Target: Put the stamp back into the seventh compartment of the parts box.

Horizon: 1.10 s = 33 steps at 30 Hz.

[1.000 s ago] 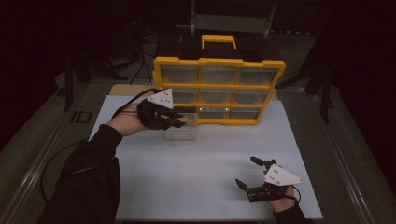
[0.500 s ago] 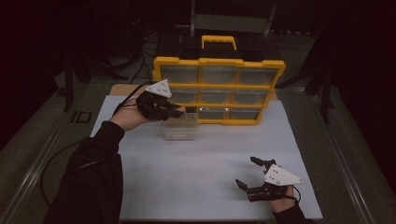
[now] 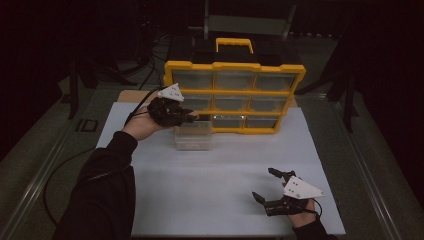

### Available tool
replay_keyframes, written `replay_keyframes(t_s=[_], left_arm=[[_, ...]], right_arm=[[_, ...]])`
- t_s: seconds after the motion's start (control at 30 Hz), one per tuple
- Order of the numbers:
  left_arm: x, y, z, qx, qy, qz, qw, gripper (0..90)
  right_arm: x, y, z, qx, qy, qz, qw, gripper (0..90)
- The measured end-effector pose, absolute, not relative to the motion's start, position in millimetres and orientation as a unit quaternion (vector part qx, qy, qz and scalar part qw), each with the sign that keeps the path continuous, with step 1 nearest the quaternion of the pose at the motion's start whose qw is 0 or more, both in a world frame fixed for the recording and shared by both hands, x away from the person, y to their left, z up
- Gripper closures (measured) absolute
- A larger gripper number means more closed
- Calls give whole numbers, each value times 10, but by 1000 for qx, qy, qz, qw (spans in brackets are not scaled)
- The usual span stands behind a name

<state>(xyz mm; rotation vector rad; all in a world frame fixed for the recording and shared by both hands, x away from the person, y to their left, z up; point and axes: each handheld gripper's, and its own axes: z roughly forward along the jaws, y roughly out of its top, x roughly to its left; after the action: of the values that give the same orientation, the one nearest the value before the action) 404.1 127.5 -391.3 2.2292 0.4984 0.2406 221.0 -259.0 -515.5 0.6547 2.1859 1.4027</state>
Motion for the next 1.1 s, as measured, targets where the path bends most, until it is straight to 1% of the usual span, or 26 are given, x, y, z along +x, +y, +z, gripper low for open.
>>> replay_keyframes(t_s=[0.37, 0.83, 1.1], left_arm=[[4088, 1260, -4085, 885, 210, 93, 404, 751], [4138, 1245, -4373, 889, 230, 75, 389, 751], [4171, 1229, -4543, 891, 253, 84, 368, 751]], right_arm=[[2207, -2588, -5157, 241, 794, 510, 226, 82], [2205, -2585, -5158, 241, 795, 509, 224, 82], [2209, -2585, -5162, 240, 796, 509, 224, 82]])
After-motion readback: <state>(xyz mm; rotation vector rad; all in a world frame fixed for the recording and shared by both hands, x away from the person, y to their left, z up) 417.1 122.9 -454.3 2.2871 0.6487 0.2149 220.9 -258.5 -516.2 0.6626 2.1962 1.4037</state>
